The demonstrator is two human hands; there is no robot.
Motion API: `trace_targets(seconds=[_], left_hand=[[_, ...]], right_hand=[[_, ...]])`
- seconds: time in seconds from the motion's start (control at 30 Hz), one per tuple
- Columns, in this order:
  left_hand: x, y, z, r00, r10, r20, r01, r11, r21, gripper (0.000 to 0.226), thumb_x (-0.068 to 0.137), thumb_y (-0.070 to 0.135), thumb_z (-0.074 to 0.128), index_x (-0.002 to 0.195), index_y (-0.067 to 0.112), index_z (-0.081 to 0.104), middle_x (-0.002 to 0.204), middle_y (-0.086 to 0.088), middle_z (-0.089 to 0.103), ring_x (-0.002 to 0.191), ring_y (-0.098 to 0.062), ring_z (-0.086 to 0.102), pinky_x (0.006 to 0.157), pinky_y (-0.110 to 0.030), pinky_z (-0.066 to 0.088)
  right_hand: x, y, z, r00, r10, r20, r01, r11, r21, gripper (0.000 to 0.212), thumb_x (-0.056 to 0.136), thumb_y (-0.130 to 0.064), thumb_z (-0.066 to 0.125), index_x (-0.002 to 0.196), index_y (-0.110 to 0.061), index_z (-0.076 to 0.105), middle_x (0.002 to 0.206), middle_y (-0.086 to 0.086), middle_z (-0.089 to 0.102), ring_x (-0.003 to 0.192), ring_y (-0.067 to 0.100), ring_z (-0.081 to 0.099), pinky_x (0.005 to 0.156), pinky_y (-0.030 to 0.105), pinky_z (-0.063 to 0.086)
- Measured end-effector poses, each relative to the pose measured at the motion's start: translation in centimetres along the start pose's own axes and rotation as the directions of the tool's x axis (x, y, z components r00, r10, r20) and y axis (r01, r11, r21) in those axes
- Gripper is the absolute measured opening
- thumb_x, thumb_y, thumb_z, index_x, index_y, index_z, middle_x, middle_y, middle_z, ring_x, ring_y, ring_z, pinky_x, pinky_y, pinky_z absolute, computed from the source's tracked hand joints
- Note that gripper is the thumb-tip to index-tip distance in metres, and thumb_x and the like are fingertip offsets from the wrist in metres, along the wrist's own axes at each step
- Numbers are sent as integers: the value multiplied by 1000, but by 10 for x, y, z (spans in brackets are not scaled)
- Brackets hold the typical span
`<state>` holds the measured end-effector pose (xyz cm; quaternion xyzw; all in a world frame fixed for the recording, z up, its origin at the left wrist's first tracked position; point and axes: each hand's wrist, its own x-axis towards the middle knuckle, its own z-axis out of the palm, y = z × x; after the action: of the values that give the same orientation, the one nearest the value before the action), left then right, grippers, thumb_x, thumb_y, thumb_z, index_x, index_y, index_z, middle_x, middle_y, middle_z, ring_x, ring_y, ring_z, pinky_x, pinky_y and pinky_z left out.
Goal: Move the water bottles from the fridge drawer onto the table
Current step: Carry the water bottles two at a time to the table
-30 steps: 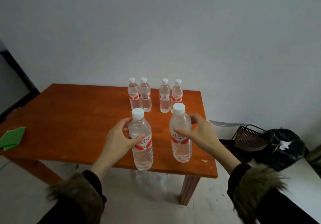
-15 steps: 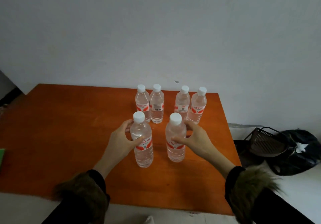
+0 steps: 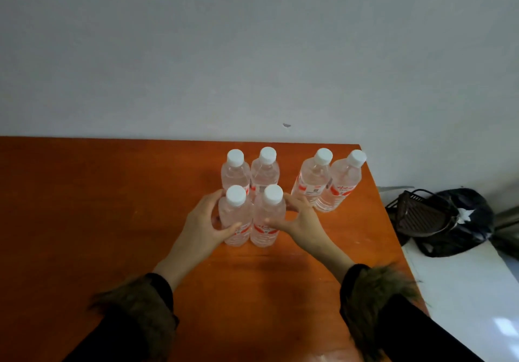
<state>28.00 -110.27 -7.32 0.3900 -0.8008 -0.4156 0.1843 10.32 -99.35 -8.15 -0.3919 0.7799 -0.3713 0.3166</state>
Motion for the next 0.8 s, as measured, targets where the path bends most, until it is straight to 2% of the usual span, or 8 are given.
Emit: trace_targets(seconds=[0.13, 0.23, 0.33, 0.5, 0.6, 0.63, 0.8], left_hand=[[13, -9, 2, 999, 33, 24, -33, 999, 13, 72, 71, 19, 77, 134, 17, 41, 137, 2, 39, 126, -13, 41, 104, -38, 42], [19, -15, 5, 999, 45, 28, -45, 999, 0, 72, 71, 20, 77, 134, 18, 42, 131, 9, 37, 124, -11, 41, 104, -32, 41], [21, -19, 7, 998, 57, 17, -56, 998, -32, 72, 72, 20, 76, 135, 18, 41, 127, 13, 35, 123, -8, 41, 104, -34, 42], [23, -20, 11, 998, 56, 12, -55, 997, -59, 72, 72, 17, 76, 135, 17, 40, 134, 2, 38, 126, -13, 41, 104, -41, 42], [20, -18, 14, 1000, 26, 9, -26, 996, -85, 71, 74, 15, 75, 135, 18, 38, 136, -1, 37, 125, -11, 39, 105, -41, 41], [19, -18, 15, 1000, 17, 10, -16, 996, -88, 71, 75, 16, 74, 135, 19, 38, 137, 0, 36, 125, -10, 38, 105, -40, 41], [20, -10, 12, 998, -26, 60, 28, 999, -16, 72, 79, 25, 70, 140, 24, 31, 144, 2, 32, 131, -15, 37, 108, -40, 35]], right_hand=[[11, 3, 4, 1000, 16, -3, -15, 999, 40, 66, 72, -30, 77, 131, -28, 47, 123, -8, 42, 114, 8, 41, 99, 26, 33], [17, 4, 6, 1000, 15, -13, -14, 998, 60, 67, 72, -30, 77, 132, -25, 48, 125, -8, 43, 118, 11, 43, 103, 28, 34], [21, 4, 6, 1000, 21, -18, -20, 998, 64, 68, 73, -30, 76, 134, -23, 46, 126, -8, 43, 118, 10, 42, 100, 27, 33], [24, 4, 7, 999, 34, -23, -32, 997, 74, 70, 74, -31, 75, 136, -23, 43, 132, -5, 43, 118, 10, 44, 97, 24, 36], [21, 3, 8, 998, 57, -22, -54, 992, 113, 67, 77, -26, 73, 135, -21, 39, 130, -8, 42, 112, 3, 41, 85, 11, 36], [19, 2, 8, 998, 61, -23, -57, 989, 136, 66, 78, -25, 72, 134, -20, 39, 132, -7, 43, 112, 2, 41, 83, 11, 36], [14, -1, 10, 997, 68, -22, -64, 989, 136, 67, 81, -28, 70, 137, -19, 36, 142, -1, 42, 125, 11, 41, 100, 32, 37]])
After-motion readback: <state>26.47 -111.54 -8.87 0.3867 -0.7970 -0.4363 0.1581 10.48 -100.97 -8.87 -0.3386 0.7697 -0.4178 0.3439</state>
